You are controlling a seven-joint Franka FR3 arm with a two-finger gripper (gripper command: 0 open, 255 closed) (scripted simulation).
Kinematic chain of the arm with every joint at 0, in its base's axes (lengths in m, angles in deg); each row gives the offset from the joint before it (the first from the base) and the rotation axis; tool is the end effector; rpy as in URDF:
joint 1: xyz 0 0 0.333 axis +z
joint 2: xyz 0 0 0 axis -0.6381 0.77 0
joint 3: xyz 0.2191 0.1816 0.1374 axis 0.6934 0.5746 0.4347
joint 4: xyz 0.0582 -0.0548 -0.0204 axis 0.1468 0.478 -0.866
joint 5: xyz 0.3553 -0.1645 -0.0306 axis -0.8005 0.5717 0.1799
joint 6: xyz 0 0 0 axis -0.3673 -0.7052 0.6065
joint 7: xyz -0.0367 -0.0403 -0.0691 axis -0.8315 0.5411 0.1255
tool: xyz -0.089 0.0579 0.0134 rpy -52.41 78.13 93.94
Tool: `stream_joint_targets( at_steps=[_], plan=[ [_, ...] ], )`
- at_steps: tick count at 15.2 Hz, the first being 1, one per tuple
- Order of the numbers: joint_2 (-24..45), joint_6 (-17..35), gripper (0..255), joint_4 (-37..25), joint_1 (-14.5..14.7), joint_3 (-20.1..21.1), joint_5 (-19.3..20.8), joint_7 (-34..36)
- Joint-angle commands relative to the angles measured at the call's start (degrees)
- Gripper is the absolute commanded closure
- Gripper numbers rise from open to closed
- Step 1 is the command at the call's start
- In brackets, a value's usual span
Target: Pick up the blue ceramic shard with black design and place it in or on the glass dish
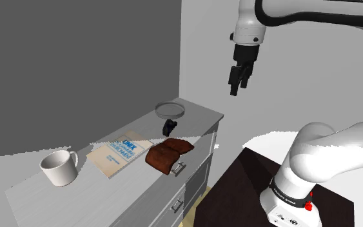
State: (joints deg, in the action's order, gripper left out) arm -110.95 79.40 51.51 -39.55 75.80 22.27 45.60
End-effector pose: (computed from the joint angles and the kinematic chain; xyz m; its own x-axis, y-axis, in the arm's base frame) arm 0.2866 0.0152 0.6056 0.9974 0.0509 -0.0502 0.0508 -0.9987 -0.0030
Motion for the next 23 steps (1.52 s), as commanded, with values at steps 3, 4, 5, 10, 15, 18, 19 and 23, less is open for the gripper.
stream_joint_targets(
  at_steps=[3,4,5,10,15,18,19,23],
  plan=[
    [2.9,2.5,0,0.1,-1.0,2.3,-2.1,5.5],
    [4.5,3.7,0,0.0,-1.5,3.4,-3.0,8.2],
    [6.2,5.0,0,-0.1,-2.0,4.4,-3.9,10.8],
    [15.5,11.3,0,-2.2,-4.5,9.2,-7.5,23.8],
    [26.0,17.3,0,-6.0,-6.8,12.8,-9.2,36.4],
    [32.6,20.7,0,-9.0,-8.1,14.3,-9.5,43.7],
    [34.8,21.7,0,-10.0,-8.4,14.7,-9.4,46.1],
    [43.6,25.5,0,-14.8,-9.5,15.4,-8.9,55.4]
  ],
)
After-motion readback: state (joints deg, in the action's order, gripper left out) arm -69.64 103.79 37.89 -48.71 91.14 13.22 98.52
